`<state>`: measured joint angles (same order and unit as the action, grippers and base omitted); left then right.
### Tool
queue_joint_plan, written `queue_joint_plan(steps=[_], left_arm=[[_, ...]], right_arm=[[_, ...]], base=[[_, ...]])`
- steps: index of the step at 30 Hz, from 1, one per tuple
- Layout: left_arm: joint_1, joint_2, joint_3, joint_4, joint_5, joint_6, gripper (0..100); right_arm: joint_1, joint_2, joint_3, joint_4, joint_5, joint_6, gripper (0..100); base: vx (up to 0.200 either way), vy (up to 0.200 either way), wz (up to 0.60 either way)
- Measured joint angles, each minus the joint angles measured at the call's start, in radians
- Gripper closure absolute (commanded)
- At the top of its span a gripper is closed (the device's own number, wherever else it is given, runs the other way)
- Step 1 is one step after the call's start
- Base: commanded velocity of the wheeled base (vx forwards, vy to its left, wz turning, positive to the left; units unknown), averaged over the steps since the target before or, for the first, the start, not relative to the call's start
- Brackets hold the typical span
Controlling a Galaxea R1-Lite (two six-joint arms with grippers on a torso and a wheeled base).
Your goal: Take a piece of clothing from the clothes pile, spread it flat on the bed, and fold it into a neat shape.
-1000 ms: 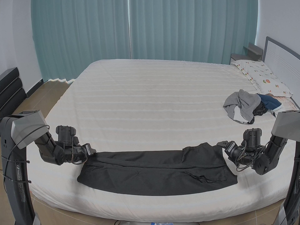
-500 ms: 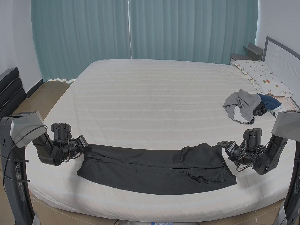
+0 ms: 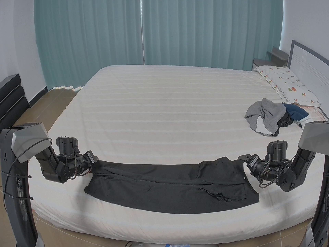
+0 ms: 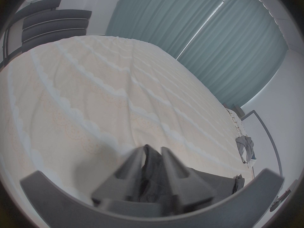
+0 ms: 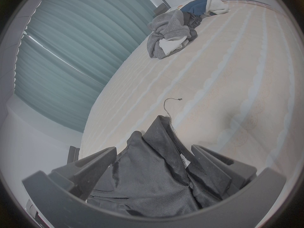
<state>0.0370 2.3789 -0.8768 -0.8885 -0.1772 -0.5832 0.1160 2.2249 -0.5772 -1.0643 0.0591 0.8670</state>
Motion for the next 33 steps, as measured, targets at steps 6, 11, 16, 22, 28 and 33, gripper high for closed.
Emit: queue_joint_plan(steps=[6, 11, 16, 22, 28, 33], left_arm=[[0.009, -0.007, -0.005, -0.001, -0.041, -0.005, 0], [0.022, -0.024, 0.008, 0.002, -0.168, -0.001, 0], [0.024, -0.037, 0.023, 0.048, -0.208, 0.069, 0], [0.004, -0.041, 0.041, 0.09, -0.212, 0.157, 0], [-0.014, -0.041, 0.061, 0.087, -0.21, 0.186, 0], [-0.023, -0.047, 0.103, 0.084, -0.207, 0.237, 100]], right_arm=[[0.0, 0.0, 0.0, 0.0, 0.0, 0.0, 0], [0.0, 0.0, -0.001, 0.0, 0.0, 0.0, 0], [0.001, 0.0, -0.001, 0.0, 0.0, 0.0, 0], [0.002, 0.001, -0.001, 0.0, 0.0, 0.0, 0], [0.002, 0.002, -0.001, 0.0, 0.0, 0.0, 0], [0.001, 0.002, 0.0, 0.0, 0.0, 0.0, 0]], base=[[0.0, 0.0, 0.0], [0.0, 0.0, 0.0], [0.0, 0.0, 0.0], [0.0, 0.0, 0.0], [0.0, 0.0, 0.0], [0.0, 0.0, 0.0]])
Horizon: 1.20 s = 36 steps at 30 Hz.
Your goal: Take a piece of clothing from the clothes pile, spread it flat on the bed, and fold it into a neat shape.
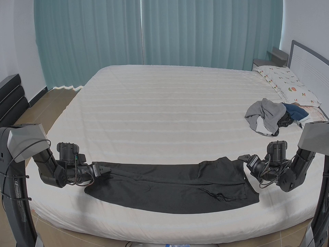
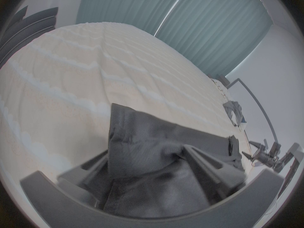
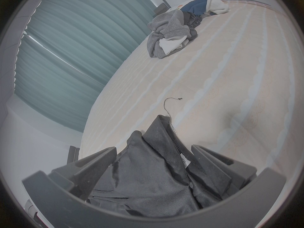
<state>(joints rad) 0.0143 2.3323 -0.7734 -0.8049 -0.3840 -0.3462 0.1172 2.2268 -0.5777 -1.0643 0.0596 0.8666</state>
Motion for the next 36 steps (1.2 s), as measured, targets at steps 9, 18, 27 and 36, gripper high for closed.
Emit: queue_joint_plan(steps=[9, 18, 27, 36], left_arm=[[0.001, -0.03, 0.034, -0.001, 0.003, 0.025, 100], [0.002, -0.053, 0.038, 0.009, 0.003, 0.016, 100], [0.0, -0.058, 0.042, 0.002, 0.003, 0.015, 100], [-0.014, -0.062, 0.024, 0.0, 0.005, -0.069, 100]], right_arm=[[-0.001, 0.0, 0.0, 0.0, 0.0, 0.001, 0], [-0.001, -0.002, 0.001, 0.0, 0.0, 0.002, 0], [-0.001, -0.002, 0.001, -0.001, 0.0, 0.002, 0], [0.002, -0.002, 0.0, -0.001, 0.0, 0.002, 0]], base=[[0.0, 0.0, 0.0], [-0.067, 0.0, 0.0], [-0.133, 0.0, 0.0], [0.0, 0.0, 0.0]])
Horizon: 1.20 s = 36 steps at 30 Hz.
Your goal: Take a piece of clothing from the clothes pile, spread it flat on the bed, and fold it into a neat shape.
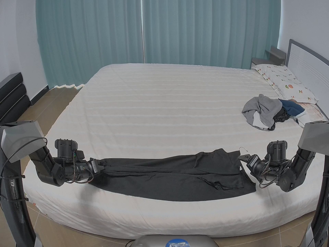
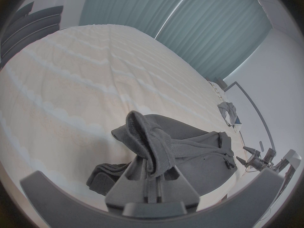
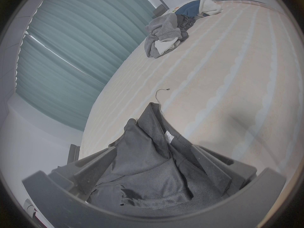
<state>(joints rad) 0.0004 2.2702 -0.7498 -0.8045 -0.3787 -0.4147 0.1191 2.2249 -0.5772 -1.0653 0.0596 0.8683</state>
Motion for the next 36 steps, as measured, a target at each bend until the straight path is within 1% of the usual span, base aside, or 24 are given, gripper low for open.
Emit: queue_joint_plan(steps=[3, 11, 13, 17, 20, 25, 31, 36], left_arm=[[-0.013, -0.007, -0.007, 0.001, 0.001, -0.033, 100], [-0.06, -0.054, -0.014, 0.009, 0.003, -0.117, 100], [-0.073, -0.068, -0.014, 0.01, 0.017, -0.133, 100], [-0.109, -0.092, -0.027, 0.026, 0.097, -0.152, 100], [-0.142, -0.105, -0.056, 0.091, 0.155, -0.157, 100], [-0.202, -0.124, -0.131, 0.235, 0.195, -0.166, 100], [-0.3, -0.128, -0.246, 0.374, 0.288, -0.201, 100], [-0.384, -0.112, -0.346, 0.475, 0.315, -0.241, 100]], right_arm=[[0.002, 0.0, -0.001, 0.0, 0.0, 0.0, 0], [0.0, -0.003, 0.0, 0.001, 0.0, 0.0, 0], [-0.001, -0.004, 0.0, 0.0, 0.0, 0.0, 0], [-0.003, -0.005, 0.001, 0.0, 0.0, 0.0, 0], [-0.004, -0.006, 0.001, 0.0, 0.0, 0.0, 0], [-0.005, -0.007, 0.002, 0.0, 0.0, 0.0, 0], [-0.004, -0.007, 0.003, 0.0, 0.0, 0.0, 0], [-0.002, -0.007, 0.007, -0.002, 0.0, 0.0, 0]], base=[[0.0, 0.0, 0.0], [0.0, -0.2, 0.0], [0.0, -0.2, 0.0], [0.0, -0.2, 0.0], [0.0, -0.2, 0.0], [0.0, -0.2, 0.0], [0.0, -0.2, 0.0], [0.0, -0.2, 0.0]])
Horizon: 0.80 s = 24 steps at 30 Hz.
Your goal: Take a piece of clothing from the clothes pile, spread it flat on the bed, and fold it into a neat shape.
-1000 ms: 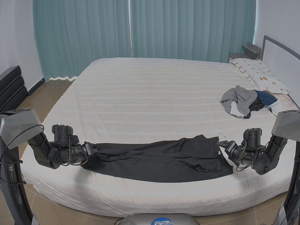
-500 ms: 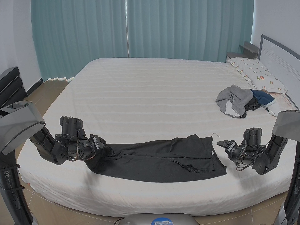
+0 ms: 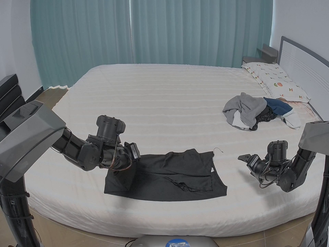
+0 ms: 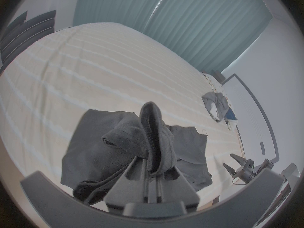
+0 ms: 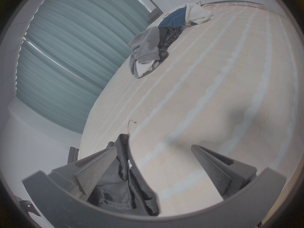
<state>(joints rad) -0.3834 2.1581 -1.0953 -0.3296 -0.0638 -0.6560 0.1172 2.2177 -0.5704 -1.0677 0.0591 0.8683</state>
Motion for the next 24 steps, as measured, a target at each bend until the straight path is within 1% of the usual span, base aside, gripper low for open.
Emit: queue_joint_plan(steps=[3, 8, 12, 15, 20, 24], left_arm=[[-0.041, 0.01, -0.053, 0.075, 0.002, -0.01, 100], [-0.103, 0.03, -0.164, 0.16, 0.004, -0.048, 100], [-0.14, 0.061, -0.238, 0.203, 0.005, -0.071, 100], [-0.169, 0.093, -0.286, 0.218, 0.007, -0.106, 100], [-0.191, 0.145, -0.348, 0.223, 0.018, -0.162, 100], [-0.2, 0.185, -0.379, 0.223, 0.028, -0.181, 100]], right_arm=[[0.0, 0.0, 0.001, 0.0, 0.0, 0.0, 0], [0.002, 0.0, 0.002, -0.001, 0.0, 0.0, 0], [0.004, 0.0, 0.003, -0.002, 0.0, 0.0, 0], [0.005, 0.0, 0.004, -0.003, 0.0, 0.0, 0], [0.006, 0.0, 0.005, -0.003, 0.0, 0.0, 0], [0.008, 0.001, 0.004, -0.003, 0.0, 0.0, 0]], base=[[0.0, -0.2, 0.0], [0.0, -0.2, 0.0], [0.0, -0.2, 0.0], [0.0, -0.2, 0.0], [0.0, 0.0, 0.0], [0.0, 0.0, 0.0]])
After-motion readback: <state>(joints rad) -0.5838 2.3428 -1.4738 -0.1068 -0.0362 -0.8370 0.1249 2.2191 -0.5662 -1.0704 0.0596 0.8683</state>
